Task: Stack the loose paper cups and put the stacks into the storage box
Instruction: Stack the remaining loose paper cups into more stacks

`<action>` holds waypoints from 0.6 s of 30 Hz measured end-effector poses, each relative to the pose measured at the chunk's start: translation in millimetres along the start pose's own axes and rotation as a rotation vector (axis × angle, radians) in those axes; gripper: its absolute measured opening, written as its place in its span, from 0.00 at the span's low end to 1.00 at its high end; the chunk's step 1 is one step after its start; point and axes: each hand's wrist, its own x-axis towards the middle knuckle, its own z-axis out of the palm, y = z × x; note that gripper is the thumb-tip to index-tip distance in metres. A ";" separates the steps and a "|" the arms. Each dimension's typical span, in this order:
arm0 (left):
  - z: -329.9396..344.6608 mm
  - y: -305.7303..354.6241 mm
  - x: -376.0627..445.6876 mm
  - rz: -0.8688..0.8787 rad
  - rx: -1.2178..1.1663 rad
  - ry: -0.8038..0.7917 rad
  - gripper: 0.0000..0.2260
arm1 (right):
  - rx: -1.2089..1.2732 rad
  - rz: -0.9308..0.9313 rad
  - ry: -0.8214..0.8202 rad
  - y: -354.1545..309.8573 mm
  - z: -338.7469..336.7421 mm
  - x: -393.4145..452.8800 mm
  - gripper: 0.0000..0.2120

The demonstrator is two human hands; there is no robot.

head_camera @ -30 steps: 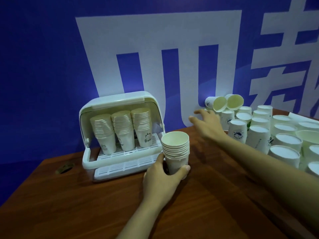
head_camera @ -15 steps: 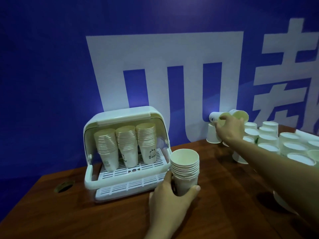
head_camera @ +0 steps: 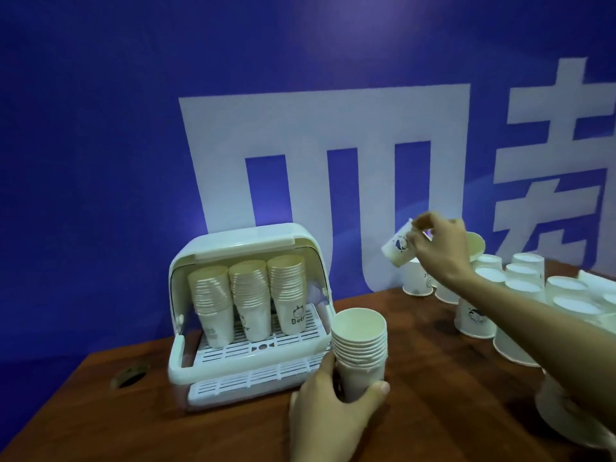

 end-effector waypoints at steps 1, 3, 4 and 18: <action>-0.1 0.7 -0.2 0.004 0.003 -0.005 0.35 | 0.041 -0.055 -0.021 -14.1 -8.9 -2.0 0.10; -0.2 0.6 -0.7 0.007 0.016 -0.015 0.35 | 0.114 -0.203 -0.089 -42.9 -30.4 -13.2 0.12; -0.4 0.7 -0.9 0.006 0.018 -0.022 0.33 | 0.136 -0.285 -0.131 -56.4 -41.3 -21.0 0.11; 1.3 -3.7 -4.3 0.019 -0.040 -0.034 0.31 | 0.020 -0.531 -0.591 -91.2 -49.6 -107.5 0.10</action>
